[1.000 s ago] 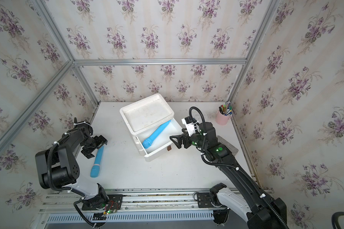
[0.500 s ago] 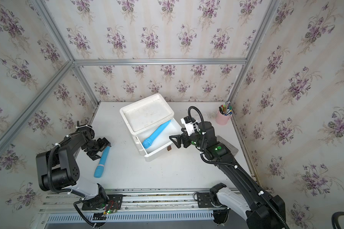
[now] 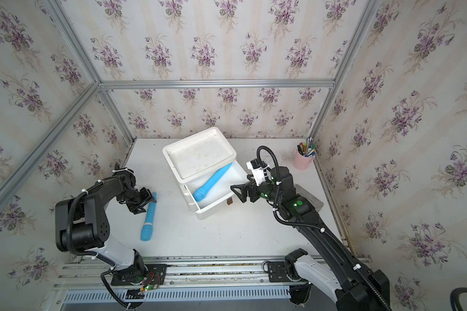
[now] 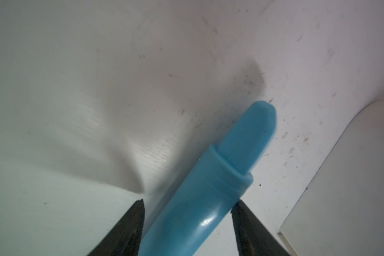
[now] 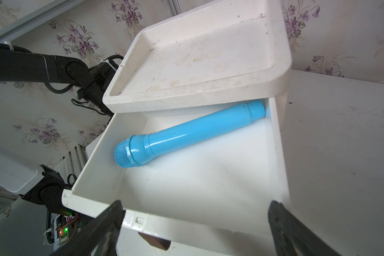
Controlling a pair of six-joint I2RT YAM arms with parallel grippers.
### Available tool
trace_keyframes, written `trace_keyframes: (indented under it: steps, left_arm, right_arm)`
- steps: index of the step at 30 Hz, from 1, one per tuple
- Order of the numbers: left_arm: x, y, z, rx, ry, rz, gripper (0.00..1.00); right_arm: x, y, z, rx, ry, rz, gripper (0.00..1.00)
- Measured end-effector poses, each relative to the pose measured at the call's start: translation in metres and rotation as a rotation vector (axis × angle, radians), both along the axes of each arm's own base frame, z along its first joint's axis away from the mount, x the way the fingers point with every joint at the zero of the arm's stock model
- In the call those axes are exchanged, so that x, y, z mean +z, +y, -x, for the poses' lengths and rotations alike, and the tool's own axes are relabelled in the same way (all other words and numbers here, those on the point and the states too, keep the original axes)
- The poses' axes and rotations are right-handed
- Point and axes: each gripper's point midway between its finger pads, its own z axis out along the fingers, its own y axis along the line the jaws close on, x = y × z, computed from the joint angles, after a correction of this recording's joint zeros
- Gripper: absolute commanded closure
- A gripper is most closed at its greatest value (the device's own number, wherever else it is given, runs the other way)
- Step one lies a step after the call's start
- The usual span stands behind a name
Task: Take the microphone out of the drawer
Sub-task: Adjust the microphone at the center of the board.
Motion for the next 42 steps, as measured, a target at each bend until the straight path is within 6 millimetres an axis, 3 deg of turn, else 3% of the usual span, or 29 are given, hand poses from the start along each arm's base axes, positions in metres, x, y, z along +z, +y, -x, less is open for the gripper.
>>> trace_keyframes:
  steps: [3,7,11,15,24,39,42]
  left_arm:
    - [-0.002,-0.004,0.0,-0.02,0.009,-0.005,0.44]
    - [-0.003,-0.007,-0.001,-0.047,0.02,-0.019,0.57]
    - [-0.003,-0.009,0.0,-0.051,0.025,-0.017,0.77]
    - [-0.001,-0.009,0.0,-0.046,0.025,-0.018,0.87]
    - [0.01,0.001,-0.002,0.116,-0.013,-0.066,0.98]
    - [0.013,-0.002,-0.009,0.591,-0.15,0.062,0.97]
    - [0.007,-0.004,-0.009,0.633,-0.138,0.088,0.62]
  right_arm:
    - [0.0,-0.001,0.0,-0.005,-0.001,0.001,0.0]
    - [-0.002,-0.002,0.0,-0.009,0.003,0.004,0.0]
    - [-0.001,-0.002,0.001,-0.01,-0.002,0.003,0.0]
    - [-0.001,-0.002,0.0,-0.012,-0.002,0.003,0.0]
    - [0.001,-0.003,0.001,-0.012,-0.008,0.0,0.0]
    - [0.002,-0.004,0.002,-0.016,-0.013,0.0,0.0]
    - [0.002,-0.004,0.003,-0.016,-0.013,0.0,0.0]
